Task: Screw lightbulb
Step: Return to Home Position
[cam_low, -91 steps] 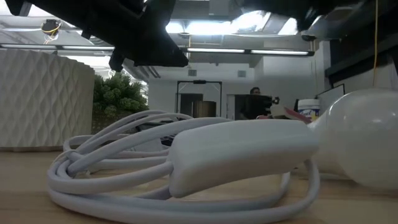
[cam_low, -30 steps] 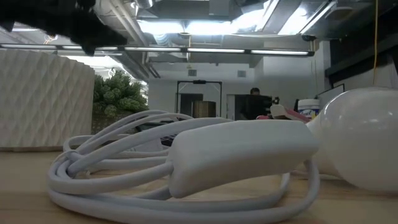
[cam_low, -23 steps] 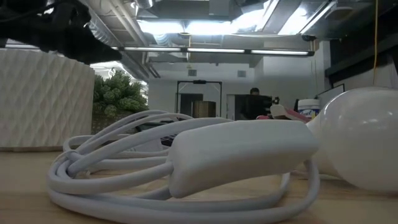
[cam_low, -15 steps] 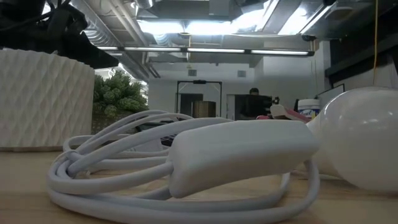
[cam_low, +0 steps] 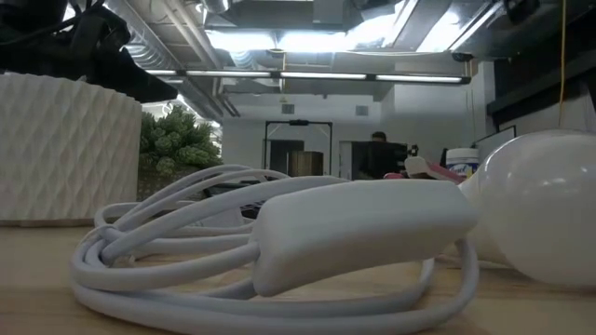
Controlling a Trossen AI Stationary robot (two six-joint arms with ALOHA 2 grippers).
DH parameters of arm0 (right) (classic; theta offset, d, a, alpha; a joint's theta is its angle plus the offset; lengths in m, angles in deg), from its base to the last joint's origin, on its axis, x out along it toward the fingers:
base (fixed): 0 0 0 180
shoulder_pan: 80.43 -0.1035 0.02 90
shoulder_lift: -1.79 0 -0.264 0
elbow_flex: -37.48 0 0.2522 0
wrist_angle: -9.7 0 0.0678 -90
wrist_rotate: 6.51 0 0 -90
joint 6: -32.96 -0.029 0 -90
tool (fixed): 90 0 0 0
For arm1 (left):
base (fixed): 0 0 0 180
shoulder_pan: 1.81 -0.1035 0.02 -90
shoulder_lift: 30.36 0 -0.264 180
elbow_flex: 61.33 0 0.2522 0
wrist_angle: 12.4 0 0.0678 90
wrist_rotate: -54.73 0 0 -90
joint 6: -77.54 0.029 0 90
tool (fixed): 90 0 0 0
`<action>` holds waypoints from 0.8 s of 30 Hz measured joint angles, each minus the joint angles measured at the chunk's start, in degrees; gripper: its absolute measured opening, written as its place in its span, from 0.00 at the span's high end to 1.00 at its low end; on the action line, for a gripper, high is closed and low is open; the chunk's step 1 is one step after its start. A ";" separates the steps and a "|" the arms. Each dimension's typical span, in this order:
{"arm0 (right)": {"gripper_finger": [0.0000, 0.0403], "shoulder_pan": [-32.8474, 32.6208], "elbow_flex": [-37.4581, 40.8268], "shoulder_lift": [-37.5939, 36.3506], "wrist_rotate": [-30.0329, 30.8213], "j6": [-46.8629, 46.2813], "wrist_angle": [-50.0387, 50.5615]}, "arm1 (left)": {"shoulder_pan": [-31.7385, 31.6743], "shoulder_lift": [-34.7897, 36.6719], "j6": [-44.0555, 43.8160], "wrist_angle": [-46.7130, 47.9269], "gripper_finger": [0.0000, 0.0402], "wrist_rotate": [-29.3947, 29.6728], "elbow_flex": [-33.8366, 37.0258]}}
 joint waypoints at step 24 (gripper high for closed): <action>0.95 0.00 29.85 -27.64 2.10 -3.81 -5.92 | 0.02 -0.21 4.29 3.94 0.95 0.05 0.00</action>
